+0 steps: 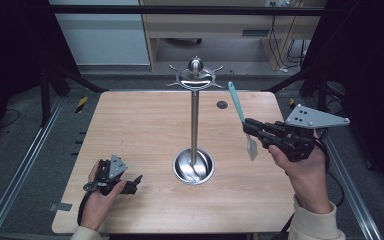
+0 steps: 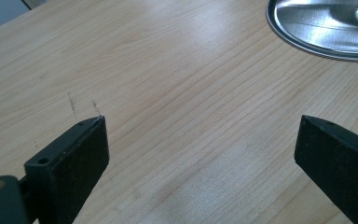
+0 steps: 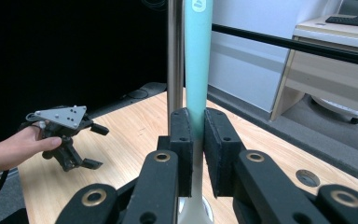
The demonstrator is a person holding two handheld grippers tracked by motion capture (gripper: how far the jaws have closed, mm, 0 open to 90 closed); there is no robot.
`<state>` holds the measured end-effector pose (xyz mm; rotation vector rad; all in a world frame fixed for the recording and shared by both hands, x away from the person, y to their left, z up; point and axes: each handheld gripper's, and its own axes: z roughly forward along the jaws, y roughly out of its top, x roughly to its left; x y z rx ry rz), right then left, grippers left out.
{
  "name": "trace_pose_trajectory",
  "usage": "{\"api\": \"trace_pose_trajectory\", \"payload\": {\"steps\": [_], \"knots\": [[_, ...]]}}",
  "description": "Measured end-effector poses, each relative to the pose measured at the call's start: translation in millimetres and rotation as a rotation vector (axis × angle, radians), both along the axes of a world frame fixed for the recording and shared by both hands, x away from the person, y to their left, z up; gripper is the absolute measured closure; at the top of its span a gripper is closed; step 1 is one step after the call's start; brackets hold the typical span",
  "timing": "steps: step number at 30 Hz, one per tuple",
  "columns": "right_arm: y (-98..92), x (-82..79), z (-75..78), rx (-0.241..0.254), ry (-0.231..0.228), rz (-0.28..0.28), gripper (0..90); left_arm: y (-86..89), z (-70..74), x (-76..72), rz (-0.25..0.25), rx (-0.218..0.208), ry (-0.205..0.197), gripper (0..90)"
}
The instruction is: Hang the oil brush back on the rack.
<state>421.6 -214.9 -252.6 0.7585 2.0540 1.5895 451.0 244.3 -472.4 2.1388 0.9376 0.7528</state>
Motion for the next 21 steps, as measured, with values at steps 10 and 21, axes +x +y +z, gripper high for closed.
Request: {"api": "trace_pose_trajectory", "payload": {"steps": [10, 21], "knots": [[2.5, -0.3, -0.4, -0.011, 0.007, 0.0, 82.3, 0.3, -0.1, -0.1, -0.004, 0.009, 0.007, 2.6], [6.8, 1.4, -3.1, -0.017, 0.006, 0.008, 82.3, -0.1, -0.3, -0.4, -0.009, 0.008, 0.008, 2.6]]}}
